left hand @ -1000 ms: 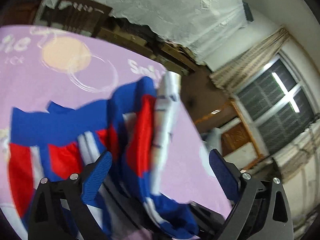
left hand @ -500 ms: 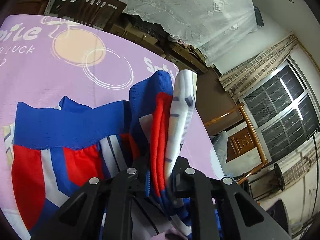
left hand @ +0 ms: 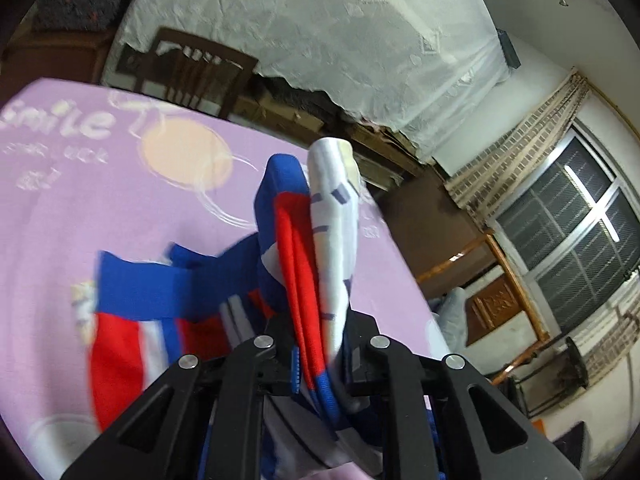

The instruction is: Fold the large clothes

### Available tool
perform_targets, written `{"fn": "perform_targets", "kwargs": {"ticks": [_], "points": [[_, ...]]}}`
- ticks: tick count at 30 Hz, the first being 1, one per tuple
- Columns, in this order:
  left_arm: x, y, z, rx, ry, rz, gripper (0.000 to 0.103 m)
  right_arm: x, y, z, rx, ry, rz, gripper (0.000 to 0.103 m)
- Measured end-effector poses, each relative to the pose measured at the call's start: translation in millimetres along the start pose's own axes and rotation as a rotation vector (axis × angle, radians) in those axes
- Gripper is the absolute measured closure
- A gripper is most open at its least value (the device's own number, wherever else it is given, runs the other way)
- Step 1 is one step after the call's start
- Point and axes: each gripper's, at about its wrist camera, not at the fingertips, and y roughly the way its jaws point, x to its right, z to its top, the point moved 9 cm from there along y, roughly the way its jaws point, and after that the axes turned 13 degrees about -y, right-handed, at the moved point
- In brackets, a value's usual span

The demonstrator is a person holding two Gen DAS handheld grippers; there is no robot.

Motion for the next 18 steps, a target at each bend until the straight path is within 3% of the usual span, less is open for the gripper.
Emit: {"fn": "perform_targets", "kwargs": {"ticks": [4,10,15,18], "points": [[-32.9,-26.3,0.7,0.025,-0.026,0.057,0.088,-32.4,8.1,17.7,0.001,-0.12,0.034,0.09],[-102.0,-52.2,-11.3,0.007,-0.128,0.126,0.088,-91.6,25.2,11.4,-0.047,-0.281,0.108,0.09],[-154.2,-37.0,-24.8,-0.07,-0.213,0.184,0.087,-127.3,61.6,-15.8,-0.197,-0.305,0.239,0.09],[-165.5,-27.9,-26.3,-0.087,-0.233,0.172,0.084,-130.1,75.6,-27.3,-0.256,-0.294,0.282,0.089]]}}
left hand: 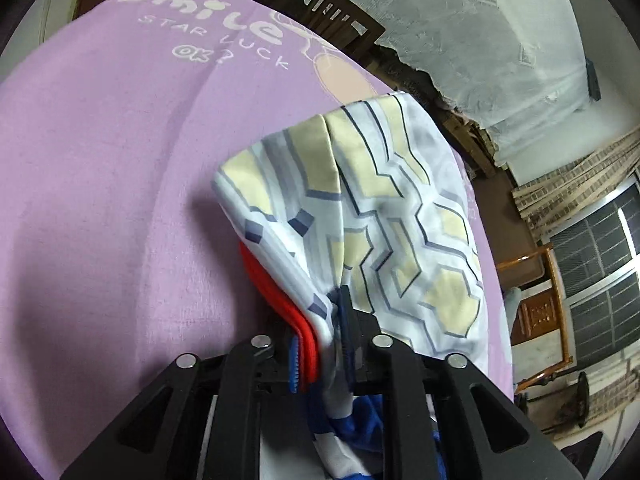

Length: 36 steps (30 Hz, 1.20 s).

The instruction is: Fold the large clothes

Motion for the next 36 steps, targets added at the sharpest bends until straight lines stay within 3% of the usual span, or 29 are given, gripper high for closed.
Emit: {"fn": "perform_targets", "kwargs": {"ticks": [3,4,8,11,12,14,17,19,21,24,26,32,36], "points": [[-2.3,-0.4,1.5,0.01,0.016,0.029,0.072,5.6,0.8,0.2,0.005,0.044,0.05,0.089],[-5.8,-0.3,2.8,0.019,0.012,0.044,0.063,7.5,1.0,-0.5,-0.001,0.04,0.061,0.089],[-8.9,-5.0,5.7,0.024,-0.001,0.04,0.057,23.4,-11.9,-1.1,0.019,0.066,0.143,0.078],[-6.7,-15.6,7.8,0.049,0.021,0.056,0.057,22.8,-44.1,-0.4,0.071,0.093,0.201,0.061],[-4.1,-22.5,9.0,0.066,0.031,0.057,0.057,15.3,-57.8,4.4,0.09,0.092,0.198,0.05],[-0.8,-39.0,11.2,0.122,0.051,0.081,0.06,26.5,-79.4,3.7,0.141,0.089,0.153,0.038],[2.5,-64.3,16.8,0.215,0.075,0.124,0.061,35.4,-104.7,3.6,0.186,0.136,0.16,0.038],[13.1,-78.5,17.3,0.263,0.084,0.099,0.061,56.6,-113.8,9.8,0.217,0.196,0.157,0.04],[31.3,-83.4,15.7,0.288,0.112,0.059,0.061,76.8,-113.7,17.0,0.221,0.245,0.131,0.065],[55.1,-74.1,13.3,0.308,0.162,0.056,0.061,117.4,-92.4,33.0,0.202,0.363,0.137,0.089],[59.2,-64.9,15.1,0.29,0.161,0.066,0.061,131.3,-72.2,43.4,0.178,0.427,0.155,0.091],[66.0,-5.7,24.3,0.242,0.231,0.157,0.06,121.3,-19.2,48.2,0.1,0.446,0.179,0.091],[55.1,14.3,29.6,0.212,0.232,0.124,0.058,116.4,23.7,20.9,-0.006,0.442,0.18,0.098]]}}
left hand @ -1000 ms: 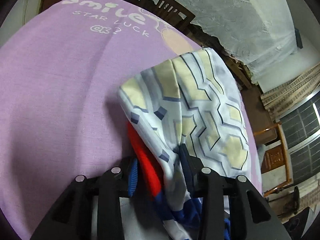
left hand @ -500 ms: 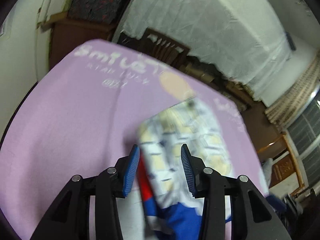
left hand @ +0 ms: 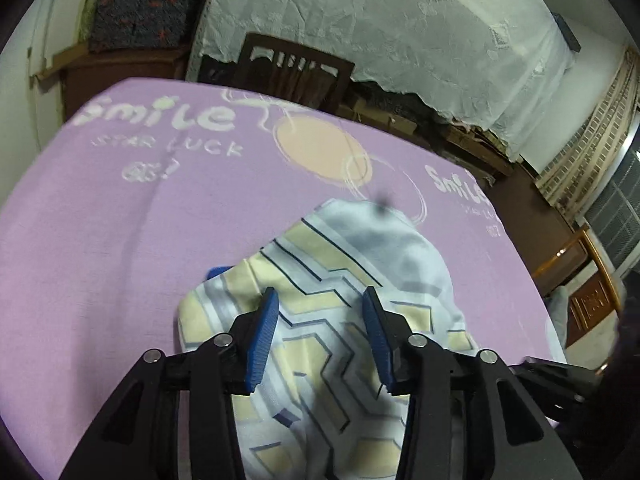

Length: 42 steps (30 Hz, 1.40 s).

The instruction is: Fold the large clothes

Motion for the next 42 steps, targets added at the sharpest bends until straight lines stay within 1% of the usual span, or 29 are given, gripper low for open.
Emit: {"fn": "perform_targets", "kwargs": {"ticks": [4,8,10,11,13,15,16,18,20,23,24,27,28,30,31,34,37,42], "points": [[-1.5,7.9,-2.9,0.006,-0.011,-0.005,0.058,9.5,8.9,-9.7,0.036,0.055,0.057,0.1],[-3.2,8.7,-2.3,0.003,-0.023,-0.013,0.058,11.6,6.2,-14.3,0.059,0.101,0.093,0.101],[-2.8,3.4,-0.7,-0.011,-0.044,0.013,0.059,11.0,4.0,-14.9,0.053,0.115,0.102,0.101],[-0.3,-5.9,-0.4,-0.01,-0.044,0.027,0.061,11.6,0.7,-15.4,0.044,0.136,0.113,0.101],[6.9,-26.0,-2.8,0.004,-0.037,0.013,0.062,13.7,-9.0,-14.2,0.038,0.169,0.126,0.1],[11.6,-52.8,-7.9,0.033,-0.047,-0.012,0.062,14.6,-28.9,-13.7,0.055,0.148,0.09,0.093],[12.7,-60.1,-10.7,0.035,-0.052,-0.019,0.062,12.6,-43.2,-13.0,0.075,0.127,0.074,0.093],[13.5,-74.8,-19.5,0.029,-0.062,-0.025,0.062,6.0,-62.1,-13.2,0.097,0.106,0.076,0.093],[13.9,-82.6,-28.1,0.021,-0.06,-0.011,0.062,-3.7,-82.9,-15.7,0.122,0.078,0.073,0.093],[18.2,-87.2,-50.0,0.001,-0.032,0.009,0.062,-15.1,-99.2,-22.3,0.14,0.055,0.079,0.093],[18.9,-85.8,-57.2,-0.009,-0.021,0.017,0.062,-19.3,-101.8,-25.9,0.14,0.046,0.079,0.091],[15.0,-72.2,-78.3,-0.045,0.001,0.053,0.062,-24.6,-96.0,-37.5,0.113,0.031,0.068,0.088],[12.0,-66.4,-85.0,-0.059,0.0,0.062,0.062,-25.5,-89.8,-43.7,0.093,0.035,0.075,0.088],[4.6,-53.0,-96.2,-0.078,0.004,0.088,0.061,-23.5,-73.1,-57.2,0.034,0.037,0.061,0.088],[2.9,-50.8,-98.2,-0.071,0.013,0.099,0.061,-23.7,-65.6,-64.2,0.021,0.035,0.065,0.088],[6.4,-50.4,-105.3,-0.022,0.088,0.148,0.06,-22.8,-59.4,-74.2,0.038,0.04,0.084,0.088],[8.6,-49.5,-109.3,0.013,0.13,0.19,0.06,-23.3,-58.4,-77.2,0.06,0.044,0.087,0.088],[9.9,-51.9,-111.2,0.028,0.127,0.206,0.06,-24.5,-61.3,-80.4,0.073,0.036,0.073,0.088]]}}
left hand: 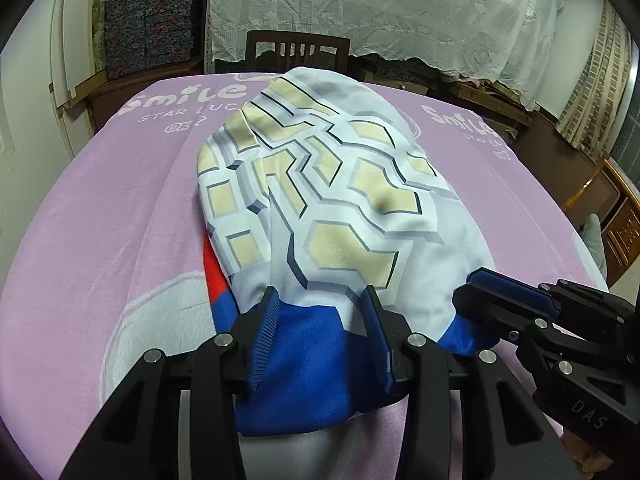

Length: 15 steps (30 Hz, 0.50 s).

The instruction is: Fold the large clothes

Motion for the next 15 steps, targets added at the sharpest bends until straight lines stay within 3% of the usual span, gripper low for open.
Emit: {"fn": "perform_targets", "kwargs": {"ticks": [9,13,15], "points": [[6.7,-9.5,-6.4,0.049,0.076,0.077,0.056,3.1,-5.4,-1.1,0.014,0.037,0.05,0.088],[5.5,-14.2,-4.8,0.073,0.084,0.116,0.042,3.0,-10.3,-0.7,0.022,0.022,0.046,0.086],[6.3,-17.6,-4.2,0.086,0.093,0.129,0.04,3.9,-14.1,0.4,0.028,0.021,0.045,0.085]]}}
